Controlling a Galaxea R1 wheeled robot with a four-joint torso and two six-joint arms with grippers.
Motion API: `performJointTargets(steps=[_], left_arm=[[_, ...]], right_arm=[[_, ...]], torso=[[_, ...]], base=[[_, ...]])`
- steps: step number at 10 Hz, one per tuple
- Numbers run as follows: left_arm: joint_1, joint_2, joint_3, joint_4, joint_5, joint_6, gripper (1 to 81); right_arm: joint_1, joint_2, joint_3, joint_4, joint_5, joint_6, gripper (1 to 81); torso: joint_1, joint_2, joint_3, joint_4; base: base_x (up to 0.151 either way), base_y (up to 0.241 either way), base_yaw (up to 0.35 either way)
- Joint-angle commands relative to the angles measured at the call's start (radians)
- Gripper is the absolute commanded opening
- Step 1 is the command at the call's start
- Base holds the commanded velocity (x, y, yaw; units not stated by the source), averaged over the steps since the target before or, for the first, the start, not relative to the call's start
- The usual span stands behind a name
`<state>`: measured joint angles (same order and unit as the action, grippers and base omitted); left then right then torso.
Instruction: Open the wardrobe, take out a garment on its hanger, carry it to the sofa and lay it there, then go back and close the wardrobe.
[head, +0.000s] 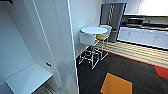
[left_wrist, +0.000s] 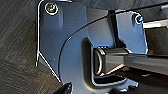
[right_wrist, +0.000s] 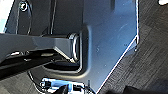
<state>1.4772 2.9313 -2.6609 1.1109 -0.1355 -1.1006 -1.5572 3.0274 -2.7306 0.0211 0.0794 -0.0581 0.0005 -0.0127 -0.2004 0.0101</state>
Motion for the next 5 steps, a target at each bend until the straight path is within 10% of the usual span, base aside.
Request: performJointTargets(steps=[1,5], left_arm=[[-0.018,-0.006,-0.004,0.007,0.04,0.004,81.1],[-0.019,0.0,-0.005,0.01,0.047,0.004,81.1]], right_arm=[[0.018,0.001,-0.001,-0.001,-0.061,0.003,81.1],[0.018,0.0,-0.001,-0.001,-0.061,0.003,81.1]], torso=[[0.0,0.0,0.0,0.0],[0.0,0.0,0.0,0.0]], base=[[0.0,0.0,0.299],[0.0,0.0,0.299]])
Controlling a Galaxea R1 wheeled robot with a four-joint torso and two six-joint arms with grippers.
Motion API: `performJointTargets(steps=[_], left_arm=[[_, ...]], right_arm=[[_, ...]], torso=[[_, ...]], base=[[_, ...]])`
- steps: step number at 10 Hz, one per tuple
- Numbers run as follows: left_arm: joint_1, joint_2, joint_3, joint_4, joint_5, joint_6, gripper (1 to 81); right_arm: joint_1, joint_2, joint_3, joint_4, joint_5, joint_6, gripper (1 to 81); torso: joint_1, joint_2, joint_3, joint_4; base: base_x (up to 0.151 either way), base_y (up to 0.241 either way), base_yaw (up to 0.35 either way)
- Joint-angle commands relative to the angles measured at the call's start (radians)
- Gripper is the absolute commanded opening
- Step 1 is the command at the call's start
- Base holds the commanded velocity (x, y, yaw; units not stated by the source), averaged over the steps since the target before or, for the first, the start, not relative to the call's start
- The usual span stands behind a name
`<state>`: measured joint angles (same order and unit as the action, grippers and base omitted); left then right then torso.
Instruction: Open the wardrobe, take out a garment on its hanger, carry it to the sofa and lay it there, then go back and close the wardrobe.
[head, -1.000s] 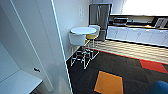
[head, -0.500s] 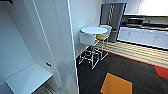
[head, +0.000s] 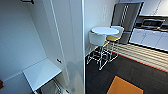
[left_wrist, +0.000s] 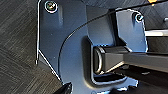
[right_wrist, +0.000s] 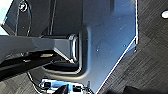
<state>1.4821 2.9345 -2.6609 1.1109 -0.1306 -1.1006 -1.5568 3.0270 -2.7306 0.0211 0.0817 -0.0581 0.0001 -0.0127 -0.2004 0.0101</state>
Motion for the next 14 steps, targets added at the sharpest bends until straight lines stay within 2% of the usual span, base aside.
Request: performJointTargets(steps=[1,14], left_arm=[[-0.024,-0.001,-0.008,0.01,0.042,0.004,81.1],[-0.024,0.016,-0.018,0.014,0.051,0.005,81.1]], right_arm=[[0.017,0.0,-0.001,-0.001,-0.065,0.003,81.1],[0.016,0.0,-0.004,-0.001,-0.066,-0.002,81.1]], torso=[[0.0,0.0,0.0,0.0],[0.0,0.0,0.0,0.0]], base=[[0.0,0.0,0.299],[0.0,0.0,0.299]])
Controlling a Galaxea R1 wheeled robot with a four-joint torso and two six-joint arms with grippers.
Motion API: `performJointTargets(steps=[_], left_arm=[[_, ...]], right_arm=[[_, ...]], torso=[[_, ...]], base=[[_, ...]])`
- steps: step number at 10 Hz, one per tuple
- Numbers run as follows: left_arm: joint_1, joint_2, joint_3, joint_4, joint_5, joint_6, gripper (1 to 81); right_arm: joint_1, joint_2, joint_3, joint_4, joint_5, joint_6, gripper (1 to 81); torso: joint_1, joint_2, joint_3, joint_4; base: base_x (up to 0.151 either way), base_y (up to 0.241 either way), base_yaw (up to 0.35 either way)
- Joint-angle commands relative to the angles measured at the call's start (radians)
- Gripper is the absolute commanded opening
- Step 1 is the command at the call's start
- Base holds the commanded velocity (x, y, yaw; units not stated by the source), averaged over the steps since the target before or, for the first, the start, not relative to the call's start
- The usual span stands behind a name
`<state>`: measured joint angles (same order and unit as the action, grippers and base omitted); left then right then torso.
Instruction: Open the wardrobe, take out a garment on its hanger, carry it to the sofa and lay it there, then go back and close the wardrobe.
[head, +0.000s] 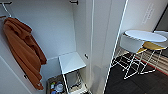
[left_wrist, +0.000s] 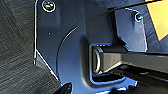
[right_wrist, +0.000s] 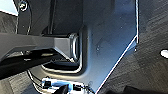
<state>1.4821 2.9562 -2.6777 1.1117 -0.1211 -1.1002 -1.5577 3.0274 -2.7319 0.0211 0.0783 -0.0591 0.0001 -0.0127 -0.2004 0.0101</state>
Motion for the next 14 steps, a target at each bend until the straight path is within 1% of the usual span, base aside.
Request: performJointTargets(steps=[1,11,14], left_arm=[[-0.022,-0.006,-0.001,0.013,0.041,0.005,81.1],[-0.024,-0.003,-0.001,0.013,0.047,0.005,81.1],[-0.024,-0.003,-0.001,0.013,0.047,0.003,81.1]], right_arm=[[0.017,0.001,-0.003,-0.001,-0.063,-0.001,81.1],[0.015,0.001,-0.003,-0.001,-0.063,-0.004,81.1],[0.017,0.001,-0.003,-0.001,-0.063,-0.004,81.1]], torso=[[0.0,0.0,0.0,0.0],[0.0,0.0,0.0,0.0],[0.0,0.0,0.0,0.0]], base=[[0.0,0.0,0.299],[0.0,0.0,0.3],[0.0,0.0,0.235]])
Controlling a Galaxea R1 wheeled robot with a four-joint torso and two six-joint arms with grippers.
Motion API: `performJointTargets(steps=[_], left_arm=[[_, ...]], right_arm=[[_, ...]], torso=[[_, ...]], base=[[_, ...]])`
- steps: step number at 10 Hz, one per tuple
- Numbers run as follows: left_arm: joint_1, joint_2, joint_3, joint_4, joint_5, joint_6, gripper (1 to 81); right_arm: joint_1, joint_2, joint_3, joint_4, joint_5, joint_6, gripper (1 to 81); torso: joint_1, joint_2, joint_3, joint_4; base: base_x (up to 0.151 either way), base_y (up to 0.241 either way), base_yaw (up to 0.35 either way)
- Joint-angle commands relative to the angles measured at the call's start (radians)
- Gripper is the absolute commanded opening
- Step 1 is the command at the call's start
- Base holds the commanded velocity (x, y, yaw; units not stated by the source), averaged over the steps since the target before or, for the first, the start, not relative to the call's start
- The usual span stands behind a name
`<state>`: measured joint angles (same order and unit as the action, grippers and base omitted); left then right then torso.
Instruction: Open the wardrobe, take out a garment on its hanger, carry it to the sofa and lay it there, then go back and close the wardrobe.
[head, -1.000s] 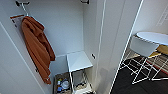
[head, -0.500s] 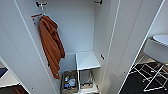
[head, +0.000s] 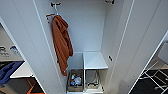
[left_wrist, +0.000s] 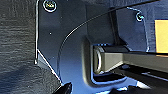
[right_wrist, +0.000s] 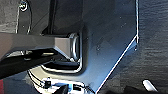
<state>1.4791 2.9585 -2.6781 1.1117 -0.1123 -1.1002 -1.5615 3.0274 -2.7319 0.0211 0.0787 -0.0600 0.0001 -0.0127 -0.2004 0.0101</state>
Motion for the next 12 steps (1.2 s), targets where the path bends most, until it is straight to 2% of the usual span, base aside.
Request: performJointTargets(steps=[1,3,12], left_arm=[[-0.02,-0.005,0.0,0.013,0.039,0.003,81.1],[-0.021,-0.005,0.0,0.011,0.037,0.003,81.1],[-0.016,-0.008,0.0,0.0,0.037,0.003,81.1]], right_arm=[[0.02,0.0,-0.003,-0.001,-0.063,-0.003,81.1],[0.022,0.001,-0.003,-0.001,-0.063,-0.003,81.1],[0.024,0.003,-0.001,-0.001,-0.063,-0.003,81.1]], torso=[[0.0,0.0,0.0,0.0],[0.0,0.0,0.0,0.0],[0.0,0.0,0.0,0.0]], base=[[0.0,0.0,0.28],[0.0,0.0,0.171],[0.0,0.0,0.0]])
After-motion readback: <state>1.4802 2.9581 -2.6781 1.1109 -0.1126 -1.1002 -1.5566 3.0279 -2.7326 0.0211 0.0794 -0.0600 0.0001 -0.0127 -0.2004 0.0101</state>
